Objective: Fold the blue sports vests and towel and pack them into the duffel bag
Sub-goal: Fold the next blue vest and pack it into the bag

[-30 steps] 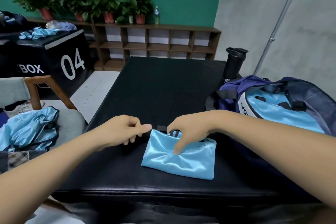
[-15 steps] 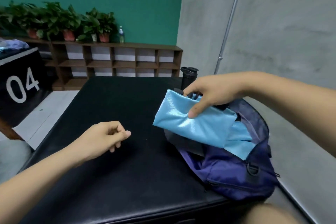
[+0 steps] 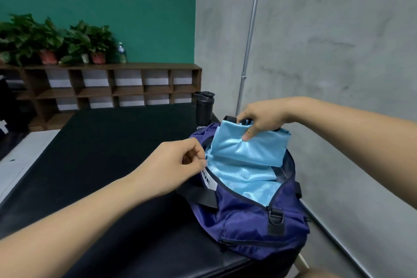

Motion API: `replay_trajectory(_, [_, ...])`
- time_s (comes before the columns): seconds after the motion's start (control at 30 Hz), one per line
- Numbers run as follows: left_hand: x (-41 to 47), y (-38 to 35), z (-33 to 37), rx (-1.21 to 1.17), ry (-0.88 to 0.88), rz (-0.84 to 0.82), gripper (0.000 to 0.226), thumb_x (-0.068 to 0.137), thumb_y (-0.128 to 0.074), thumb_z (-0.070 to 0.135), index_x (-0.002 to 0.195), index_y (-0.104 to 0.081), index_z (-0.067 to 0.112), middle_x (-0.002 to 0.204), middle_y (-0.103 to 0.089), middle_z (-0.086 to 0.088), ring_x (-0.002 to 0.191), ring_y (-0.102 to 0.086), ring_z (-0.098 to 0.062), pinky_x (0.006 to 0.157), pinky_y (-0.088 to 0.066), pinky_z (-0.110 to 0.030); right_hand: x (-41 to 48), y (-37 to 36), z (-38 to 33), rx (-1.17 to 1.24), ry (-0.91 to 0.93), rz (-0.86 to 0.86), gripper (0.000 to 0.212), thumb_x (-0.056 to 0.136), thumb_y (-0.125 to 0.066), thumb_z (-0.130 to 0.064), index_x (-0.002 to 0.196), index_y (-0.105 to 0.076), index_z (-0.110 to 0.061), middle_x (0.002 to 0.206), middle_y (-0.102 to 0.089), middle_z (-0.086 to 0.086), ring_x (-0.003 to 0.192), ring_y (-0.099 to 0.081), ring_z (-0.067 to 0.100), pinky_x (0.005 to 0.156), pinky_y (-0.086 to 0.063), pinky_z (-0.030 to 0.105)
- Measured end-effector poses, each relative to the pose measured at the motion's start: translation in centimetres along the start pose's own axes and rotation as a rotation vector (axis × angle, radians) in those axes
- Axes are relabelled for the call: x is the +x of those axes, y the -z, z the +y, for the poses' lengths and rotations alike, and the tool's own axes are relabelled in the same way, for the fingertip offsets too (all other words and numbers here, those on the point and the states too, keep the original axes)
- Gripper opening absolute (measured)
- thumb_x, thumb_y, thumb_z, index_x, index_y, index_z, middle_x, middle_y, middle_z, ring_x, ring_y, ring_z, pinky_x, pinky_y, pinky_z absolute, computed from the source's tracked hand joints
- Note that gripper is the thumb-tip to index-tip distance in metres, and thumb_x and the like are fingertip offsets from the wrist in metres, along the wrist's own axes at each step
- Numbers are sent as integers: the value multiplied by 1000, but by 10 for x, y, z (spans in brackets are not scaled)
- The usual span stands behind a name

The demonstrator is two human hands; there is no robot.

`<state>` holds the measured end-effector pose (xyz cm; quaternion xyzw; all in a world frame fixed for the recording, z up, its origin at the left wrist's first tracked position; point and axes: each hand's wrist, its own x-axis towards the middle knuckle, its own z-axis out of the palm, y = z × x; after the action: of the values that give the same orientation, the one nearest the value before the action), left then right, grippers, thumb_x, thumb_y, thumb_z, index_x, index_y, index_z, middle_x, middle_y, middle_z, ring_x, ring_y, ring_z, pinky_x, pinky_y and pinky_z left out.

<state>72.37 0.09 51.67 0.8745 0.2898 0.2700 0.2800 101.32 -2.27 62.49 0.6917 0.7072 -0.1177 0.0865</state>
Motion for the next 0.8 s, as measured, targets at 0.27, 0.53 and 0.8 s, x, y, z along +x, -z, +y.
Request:
replay_trajectory(0.27, [64, -45, 9, 196, -167, -50, 8, 97, -70, 32, 105, -69, 32, 108, -66, 18, 102, -60, 2, 86, -45, -17, 66, -27, 11, -174, 5, 43, 18, 97, -74, -35, 98, -55, -33, 92, -61, -10, 95, -62, 25, 83, -50, 38])
replay_trajectory(0.53, [112, -79, 1, 534, -161, -182, 49, 100, -61, 34, 147, -50, 27, 146, -48, 5, 123, -55, -23, 95, -52, -42, 77, -45, 35, -169, -24, 313, 50, 85, -77, -34, 132, -60, -30, 121, -52, 1, 121, -51, 26, 104, -40, 44])
replay_trajectory(0.8, [127, -113, 10, 808, -23, -393, 55, 113, -35, 47, 164, -14, 47, 164, -26, -11, 154, -23, -42, 111, -40, -62, 64, -46, 72, -140, -264, 230, 41, 93, -64, -16, 133, -56, -15, 122, -63, 10, 109, -63, 34, 86, -57, 41])
